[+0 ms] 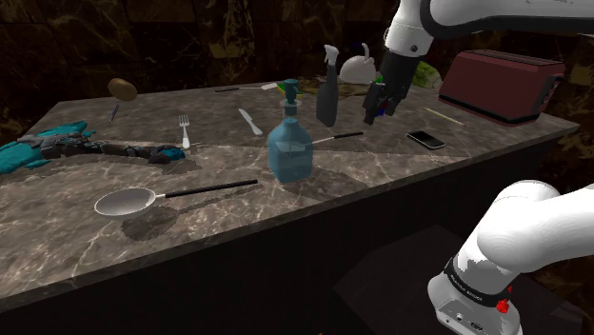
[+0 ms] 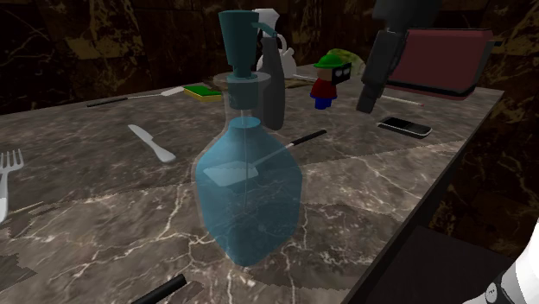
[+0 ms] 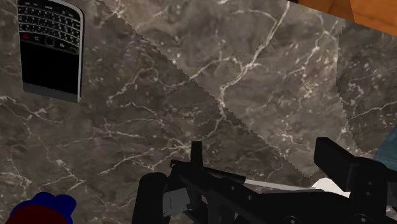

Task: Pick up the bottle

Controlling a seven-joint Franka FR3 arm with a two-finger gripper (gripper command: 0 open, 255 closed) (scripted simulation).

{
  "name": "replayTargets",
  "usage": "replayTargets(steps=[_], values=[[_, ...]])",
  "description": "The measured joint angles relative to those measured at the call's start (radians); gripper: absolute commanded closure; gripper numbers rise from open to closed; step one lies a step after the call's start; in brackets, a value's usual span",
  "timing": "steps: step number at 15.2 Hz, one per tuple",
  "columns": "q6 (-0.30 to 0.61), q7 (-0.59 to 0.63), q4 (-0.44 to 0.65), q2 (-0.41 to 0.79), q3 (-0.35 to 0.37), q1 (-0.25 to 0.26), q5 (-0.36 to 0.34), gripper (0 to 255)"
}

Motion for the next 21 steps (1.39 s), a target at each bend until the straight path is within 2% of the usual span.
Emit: replayTargets(steps=[3, 10, 16, 21], values=[[-0.023, 0.028, 0.042, 0.027, 0.026, 0.004, 0.006, 0], [-0.164, 0.194, 0.307, 0.199, 0.171, 0.017, 0.02, 0], [-0.314, 0.351, 0.614, 0.412, 0.302, 0.017, -0.011, 0], [-0.485, 0.52, 0.972, 0.672, 0.439, 0.047, -0.101, 0]])
